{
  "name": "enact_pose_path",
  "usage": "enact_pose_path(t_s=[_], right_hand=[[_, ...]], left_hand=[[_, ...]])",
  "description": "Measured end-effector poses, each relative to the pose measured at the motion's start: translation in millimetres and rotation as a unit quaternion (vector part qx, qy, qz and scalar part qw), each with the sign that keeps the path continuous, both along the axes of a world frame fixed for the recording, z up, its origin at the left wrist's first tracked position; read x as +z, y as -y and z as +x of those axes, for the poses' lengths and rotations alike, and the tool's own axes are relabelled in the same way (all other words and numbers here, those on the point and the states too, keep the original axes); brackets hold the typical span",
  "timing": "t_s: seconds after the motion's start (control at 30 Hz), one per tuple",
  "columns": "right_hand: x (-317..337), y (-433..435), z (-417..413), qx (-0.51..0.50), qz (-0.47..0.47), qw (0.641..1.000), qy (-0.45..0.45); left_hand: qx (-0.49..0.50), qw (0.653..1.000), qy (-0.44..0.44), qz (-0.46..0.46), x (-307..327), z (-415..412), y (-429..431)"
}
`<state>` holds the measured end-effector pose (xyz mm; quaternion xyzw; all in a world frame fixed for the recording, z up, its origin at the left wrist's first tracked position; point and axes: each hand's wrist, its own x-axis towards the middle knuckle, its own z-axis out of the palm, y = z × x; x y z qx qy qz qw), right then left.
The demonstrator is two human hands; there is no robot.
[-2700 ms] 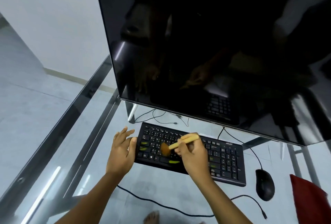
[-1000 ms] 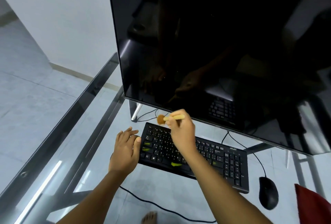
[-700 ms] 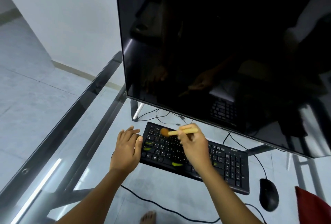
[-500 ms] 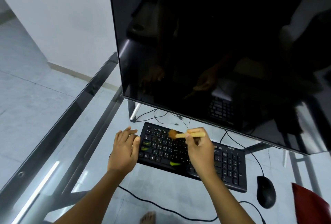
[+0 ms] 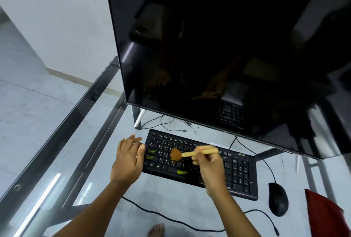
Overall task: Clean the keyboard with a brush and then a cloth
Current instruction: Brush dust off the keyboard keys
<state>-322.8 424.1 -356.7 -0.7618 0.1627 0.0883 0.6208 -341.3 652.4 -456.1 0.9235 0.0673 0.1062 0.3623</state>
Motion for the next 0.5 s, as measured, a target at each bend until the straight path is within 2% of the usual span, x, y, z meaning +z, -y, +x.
enact_pose_path(t_s=[0.03, 0.1, 0.13, 0.17, 0.23, 0.27, 0.3, 0.37, 0.43, 0.5], right_hand=[[-0.1, -1.3, 2.9, -0.012, 0.002, 1.000, -0.005], [2.6, -12.1, 0.3, 0.104, 0.019, 0.994, -0.037], [2.3, -15.1, -2.2, 0.164, -0.009, 0.985, -0.048], [1.8, -16.0, -1.2, 0.177, -0.044, 0.982, -0.038], [-0.6, -8.7, 9.7, 0.072, -0.115, 0.991, 0.021], [1.5, -3.1, 15.6, 0.015, -0.121, 0.991, 0.051], [4.9, -0.1, 21.1, 0.008, -0.118, 0.991, 0.063], [7.8, -2.6, 25.8, 0.114, -0.094, 0.989, 0.027], [9.7, -8.6, 26.6, 0.206, -0.146, 0.967, 0.035], [10.4, -12.9, 35.6, 0.153, -0.204, 0.960, 0.119]], left_hand=[[-0.001, 1.000, -0.001, 0.001, -0.4, 0.9, 0.1], [0.001, 1.000, 0.000, 0.005, -1.2, 0.7, -2.1], [0.002, 1.000, 0.002, 0.002, -1.4, 0.8, -2.0], [0.004, 1.000, 0.000, 0.002, -0.7, 0.6, -1.1], [0.003, 1.000, -0.010, 0.004, -0.5, -1.4, 0.2], [0.002, 1.000, -0.010, -0.001, -0.1, -1.6, 1.2], [0.002, 1.000, -0.008, -0.002, 1.2, -0.4, 1.4], [-0.003, 1.000, -0.009, 0.006, 1.5, 0.5, 0.4], [-0.002, 1.000, -0.005, 0.005, 1.6, 0.7, -1.6], [-0.003, 1.000, -0.006, 0.006, 1.6, 0.0, -0.6]])
